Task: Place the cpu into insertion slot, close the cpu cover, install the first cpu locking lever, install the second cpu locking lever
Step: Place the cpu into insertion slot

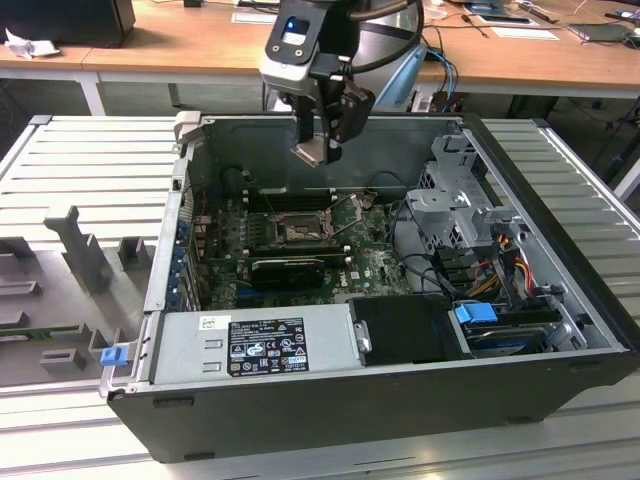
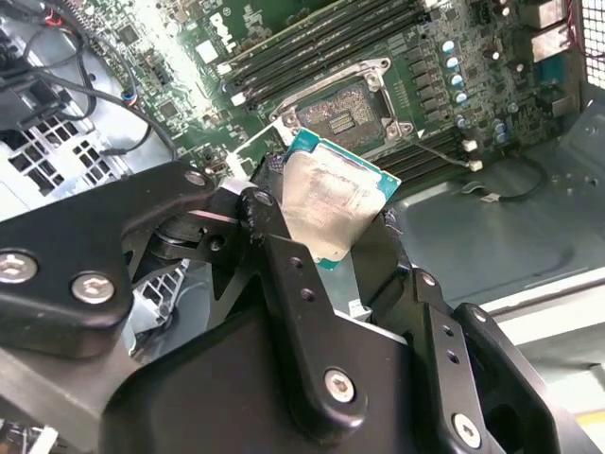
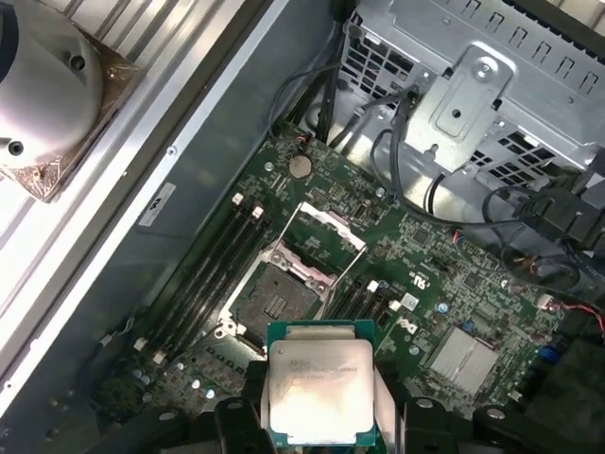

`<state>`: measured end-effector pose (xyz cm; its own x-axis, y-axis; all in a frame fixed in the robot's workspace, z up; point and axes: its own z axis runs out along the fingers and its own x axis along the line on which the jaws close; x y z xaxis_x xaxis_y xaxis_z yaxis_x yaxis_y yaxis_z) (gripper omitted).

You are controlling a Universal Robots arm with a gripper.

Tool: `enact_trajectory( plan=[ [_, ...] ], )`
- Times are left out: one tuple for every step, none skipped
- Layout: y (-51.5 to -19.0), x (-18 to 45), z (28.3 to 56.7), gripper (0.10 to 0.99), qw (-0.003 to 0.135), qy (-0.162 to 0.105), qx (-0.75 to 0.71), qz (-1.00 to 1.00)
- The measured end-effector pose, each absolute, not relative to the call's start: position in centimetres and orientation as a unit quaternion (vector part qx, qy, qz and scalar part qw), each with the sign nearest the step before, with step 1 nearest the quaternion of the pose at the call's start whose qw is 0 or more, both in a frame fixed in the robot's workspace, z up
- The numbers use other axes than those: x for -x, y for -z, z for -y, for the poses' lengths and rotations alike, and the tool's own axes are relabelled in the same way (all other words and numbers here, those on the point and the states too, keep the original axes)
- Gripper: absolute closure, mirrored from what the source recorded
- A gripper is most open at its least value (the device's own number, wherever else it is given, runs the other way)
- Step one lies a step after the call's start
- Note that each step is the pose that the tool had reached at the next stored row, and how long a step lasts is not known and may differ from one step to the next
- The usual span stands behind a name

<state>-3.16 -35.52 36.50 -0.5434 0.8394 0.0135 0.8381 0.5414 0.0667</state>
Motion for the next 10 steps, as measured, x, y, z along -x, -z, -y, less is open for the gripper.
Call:
enact_trajectory(
  plan=[
    [-36.43, 3.17, 35.52, 0.557, 0.007, -0.031, -0.482, -0.876],
    [-36.37, 3.16, 35.53, 0.557, 0.005, -0.029, -0.485, -0.874],
    [-36.30, 3.16, 35.53, 0.557, 0.002, -0.028, -0.488, -0.872],
    [-36.24, 3.16, 35.53, 0.557, 0.001, -0.027, -0.491, -0.871],
    [-36.19, 3.17, 35.53, 0.557, 0.000, -0.026, -0.498, -0.867],
    [-36.14, 3.16, 35.53, 0.557, 0.001, -0.026, -0.504, -0.863],
    [-36.11, 3.16, 35.53, 0.557, 0.001, -0.026, -0.510, -0.860],
    [-36.09, 3.16, 35.53, 0.557, 0.001, -0.026, -0.516, -0.856],
    [-36.07, 3.16, 35.53, 0.557, 0.001, -0.026, -0.522, -0.852],
    [-36.04, 3.16, 35.53, 0.557, 0.001, -0.026, -0.530, -0.848]
  ],
)
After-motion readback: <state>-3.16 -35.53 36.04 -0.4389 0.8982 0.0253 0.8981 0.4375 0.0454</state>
